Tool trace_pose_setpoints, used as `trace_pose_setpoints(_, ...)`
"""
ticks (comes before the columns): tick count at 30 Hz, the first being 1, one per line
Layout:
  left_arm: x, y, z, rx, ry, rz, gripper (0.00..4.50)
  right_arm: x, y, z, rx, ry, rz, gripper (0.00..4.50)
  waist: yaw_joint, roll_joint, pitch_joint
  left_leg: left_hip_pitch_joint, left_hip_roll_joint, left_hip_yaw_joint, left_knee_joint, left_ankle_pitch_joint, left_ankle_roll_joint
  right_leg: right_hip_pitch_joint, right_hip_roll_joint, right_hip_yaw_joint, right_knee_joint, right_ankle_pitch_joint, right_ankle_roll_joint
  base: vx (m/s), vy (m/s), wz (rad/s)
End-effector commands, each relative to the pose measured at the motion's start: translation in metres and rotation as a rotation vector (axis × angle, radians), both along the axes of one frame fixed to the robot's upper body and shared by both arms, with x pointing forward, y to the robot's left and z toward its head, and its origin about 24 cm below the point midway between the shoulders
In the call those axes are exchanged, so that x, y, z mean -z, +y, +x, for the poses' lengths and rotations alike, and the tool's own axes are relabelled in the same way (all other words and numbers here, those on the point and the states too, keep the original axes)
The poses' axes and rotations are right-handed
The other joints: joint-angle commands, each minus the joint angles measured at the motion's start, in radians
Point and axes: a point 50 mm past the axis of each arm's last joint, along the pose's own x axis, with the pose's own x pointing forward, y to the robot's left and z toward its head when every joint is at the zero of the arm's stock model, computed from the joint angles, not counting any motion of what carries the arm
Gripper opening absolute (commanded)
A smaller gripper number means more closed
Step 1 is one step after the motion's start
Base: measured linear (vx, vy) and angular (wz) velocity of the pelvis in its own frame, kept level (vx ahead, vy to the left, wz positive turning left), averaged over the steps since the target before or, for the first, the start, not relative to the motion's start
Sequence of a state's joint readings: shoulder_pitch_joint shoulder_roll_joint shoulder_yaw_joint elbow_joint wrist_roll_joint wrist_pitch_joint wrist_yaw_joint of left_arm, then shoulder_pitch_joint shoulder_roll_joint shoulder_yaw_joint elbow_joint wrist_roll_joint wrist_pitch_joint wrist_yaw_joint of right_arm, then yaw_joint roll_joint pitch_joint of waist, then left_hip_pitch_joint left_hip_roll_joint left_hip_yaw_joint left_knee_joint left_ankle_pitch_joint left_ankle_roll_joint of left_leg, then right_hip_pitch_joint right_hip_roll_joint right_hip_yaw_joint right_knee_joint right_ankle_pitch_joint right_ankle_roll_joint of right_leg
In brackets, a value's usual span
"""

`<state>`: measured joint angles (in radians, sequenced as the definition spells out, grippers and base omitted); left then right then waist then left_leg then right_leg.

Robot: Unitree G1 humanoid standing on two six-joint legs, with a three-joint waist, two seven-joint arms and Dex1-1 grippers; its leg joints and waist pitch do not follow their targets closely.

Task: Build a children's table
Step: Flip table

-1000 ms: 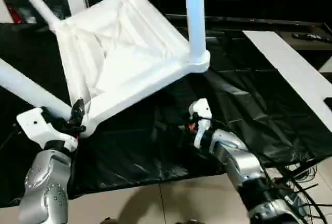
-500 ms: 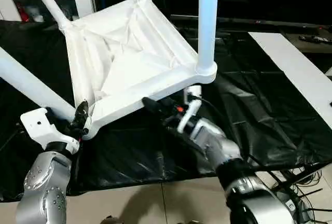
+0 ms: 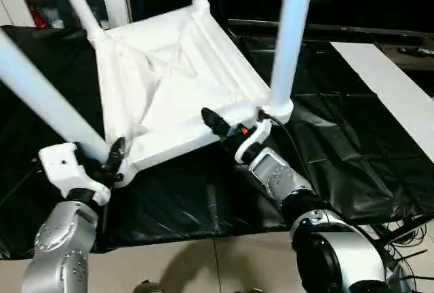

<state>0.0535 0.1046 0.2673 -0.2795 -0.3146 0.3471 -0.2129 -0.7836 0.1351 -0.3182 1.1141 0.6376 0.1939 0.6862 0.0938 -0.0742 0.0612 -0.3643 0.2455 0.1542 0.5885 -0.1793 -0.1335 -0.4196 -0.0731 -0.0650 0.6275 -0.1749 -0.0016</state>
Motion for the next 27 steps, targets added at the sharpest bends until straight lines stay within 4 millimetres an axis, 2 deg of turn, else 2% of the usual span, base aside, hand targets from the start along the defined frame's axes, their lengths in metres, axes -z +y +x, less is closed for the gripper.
trace_pose_setpoints(1,-0.015,-0.021,0.001,0.124,-0.086,-0.057,2.17,-0.019,0.039,-0.002,-0.070,-0.011,0.124,4.50,0.004,0.030,-0.072,0.005,-0.011,0.022,-0.070,-0.205,0.010,0.060,-0.043,0.033,-0.061,-0.107,-0.218,0.000,0.000,0.00)
trace_pose_setpoints(5,-0.016,-0.024,-0.001,0.153,-0.092,-0.025,2.17,-0.018,0.037,0.000,-0.048,0.030,0.182,4.21,0.004,0.037,-0.072,0.007,-0.012,0.022,-0.068,-0.194,0.010,0.057,-0.042,0.032,-0.060,-0.109,-0.222,0.000,0.000,0.00)
trace_pose_setpoints(6,-0.017,-0.025,-0.001,0.164,-0.096,-0.017,2.17,-0.019,0.036,0.000,-0.044,0.039,0.199,4.14,0.004,0.035,-0.072,0.007,-0.012,0.023,-0.068,-0.192,0.012,0.058,-0.042,0.032,-0.061,-0.107,-0.225,0.000,0.000,0.00)
trace_pose_setpoints(9,-0.019,-0.027,-0.001,0.185,-0.104,-0.003,2.17,-0.019,0.035,0.001,-0.041,0.040,0.206,3.87,0.004,0.043,-0.072,0.006,-0.012,0.022,-0.068,-0.197,0.009,0.057,-0.043,0.031,-0.059,-0.104,-0.232,0.000,0.000,0.00)
trace_pose_setpoints(13,-0.020,-0.027,0.000,0.200,-0.108,0.016,2.17,-0.019,0.034,0.002,-0.029,0.048,0.211,3.64,0.005,0.042,-0.072,0.006,-0.013,0.023,-0.066,-0.180,0.011,0.058,-0.042,0.031,-0.057,-0.083,-0.239,0.000,0.000,0.00)
trace_pose_setpoints(14,-0.020,-0.026,0.001,0.198,-0.109,0.019,2.17,-0.019,0.033,0.002,-0.026,0.048,0.208,3.50,0.006,0.046,-0.073,0.006,-0.014,0.023,-0.065,-0.173,0.012,0.059,-0.042,0.032,-0.055,-0.076,-0.241,0.000,0.000,0.00)
trace_pose_setpoints(23,-0.020,-0.022,0.002,0.193,-0.117,0.039,2.17,-0.020,0.026,0.007,0.018,0.049,0.185,2.88,0.006,0.041,-0.072,0.007,-0.013,0.024,-0.065,-0.182,0.012,0.058,-0.043,0.031,-0.057,-0.098,-0.242,0.000,0.000,0.00)
trace_pose_setpoints(27,-0.019,-0.019,0.003,0.183,-0.112,0.048,2.17,-0.020,0.020,0.011,0.057,0.035,0.131,2.53,0.006,0.042,-0.074,0.007,-0.013,0.024,-0.063,-0.163,0.013,0.058,-0.043,0.031,-0.053,-0.075,-0.244,0.000,0.000,0.00)
